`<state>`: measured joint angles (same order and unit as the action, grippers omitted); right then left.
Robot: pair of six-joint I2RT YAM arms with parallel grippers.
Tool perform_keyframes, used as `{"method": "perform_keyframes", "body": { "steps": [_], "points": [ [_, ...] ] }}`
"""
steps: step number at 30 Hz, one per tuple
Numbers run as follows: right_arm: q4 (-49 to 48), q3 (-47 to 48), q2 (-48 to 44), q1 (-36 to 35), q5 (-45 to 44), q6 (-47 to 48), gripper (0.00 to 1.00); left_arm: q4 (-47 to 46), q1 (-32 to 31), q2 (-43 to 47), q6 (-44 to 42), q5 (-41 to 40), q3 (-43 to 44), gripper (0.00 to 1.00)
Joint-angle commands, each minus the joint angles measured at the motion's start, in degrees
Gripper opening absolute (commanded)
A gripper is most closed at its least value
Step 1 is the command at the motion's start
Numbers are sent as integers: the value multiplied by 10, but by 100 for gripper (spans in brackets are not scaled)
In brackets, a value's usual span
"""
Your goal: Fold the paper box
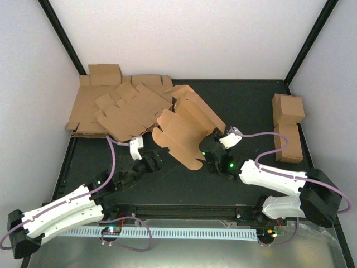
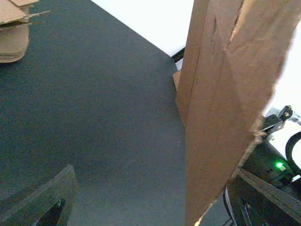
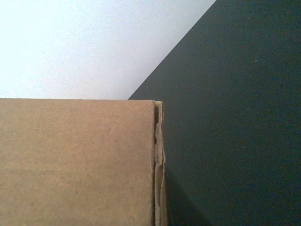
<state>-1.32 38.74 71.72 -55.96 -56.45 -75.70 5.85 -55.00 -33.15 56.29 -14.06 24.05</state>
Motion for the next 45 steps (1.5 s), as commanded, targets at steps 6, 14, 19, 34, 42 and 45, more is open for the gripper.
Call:
{"method": "perform_keyframes", "body": {
  "steps": [6, 14, 19, 34, 42, 45],
  "points": [
    [-18, -8, -17, -5, -17, -4, 2, -99, -3, -29, -39, -4, 11, 75],
    [-33, -13, -6, -6, -3, -4, 2, -124, -2, -49, -49, -22, 25, 21],
    [-33, -11, 6, -5, 11, -13, 13, -116, -2, -52, -72, -33, 38, 2],
    [-163, -124, -43, -20, 250, 116, 67, 22, -1, -75, -299, -74, 153, 2],
    [-50, -141, -218, -16, 352, 376, 73, 123, 3, -78, -338, 46, 208, 1],
    [7, -144, -289, -7, 348, 414, 80, 136, 3, -78, -365, 87, 208, 2]
  ]
}}
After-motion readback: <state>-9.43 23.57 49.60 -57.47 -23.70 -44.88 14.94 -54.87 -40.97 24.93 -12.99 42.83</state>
